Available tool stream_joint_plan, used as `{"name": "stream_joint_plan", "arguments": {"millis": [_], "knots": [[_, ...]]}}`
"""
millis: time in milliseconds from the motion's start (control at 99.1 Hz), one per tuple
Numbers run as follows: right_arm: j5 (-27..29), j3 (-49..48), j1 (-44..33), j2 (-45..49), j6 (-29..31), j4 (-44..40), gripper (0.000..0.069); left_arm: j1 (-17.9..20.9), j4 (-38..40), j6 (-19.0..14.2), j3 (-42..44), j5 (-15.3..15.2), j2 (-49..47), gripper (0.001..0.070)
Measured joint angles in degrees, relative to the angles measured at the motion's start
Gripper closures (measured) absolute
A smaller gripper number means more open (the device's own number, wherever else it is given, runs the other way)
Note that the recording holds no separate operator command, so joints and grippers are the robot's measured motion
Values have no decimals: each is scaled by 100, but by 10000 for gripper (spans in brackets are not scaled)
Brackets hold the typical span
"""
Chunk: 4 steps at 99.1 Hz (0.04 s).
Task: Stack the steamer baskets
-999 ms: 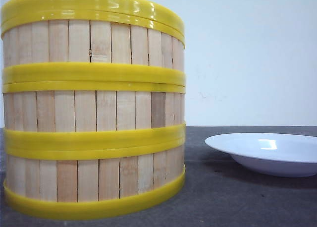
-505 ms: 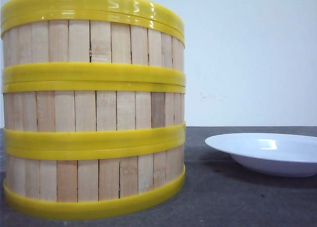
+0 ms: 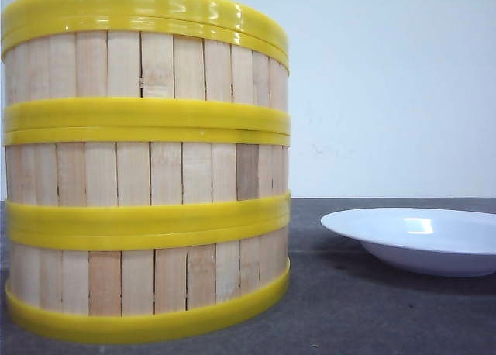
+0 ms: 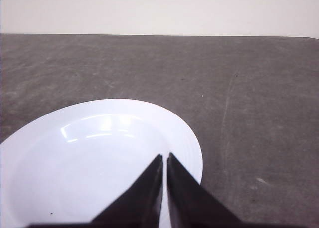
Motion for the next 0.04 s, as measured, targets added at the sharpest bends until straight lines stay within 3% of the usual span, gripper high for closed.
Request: {"name": "stream_joint_plan", "arguments": {"millis": [40], "knots": [[2,0,0,0,0,0,682,0,0,0,0,0,0,695]]}}
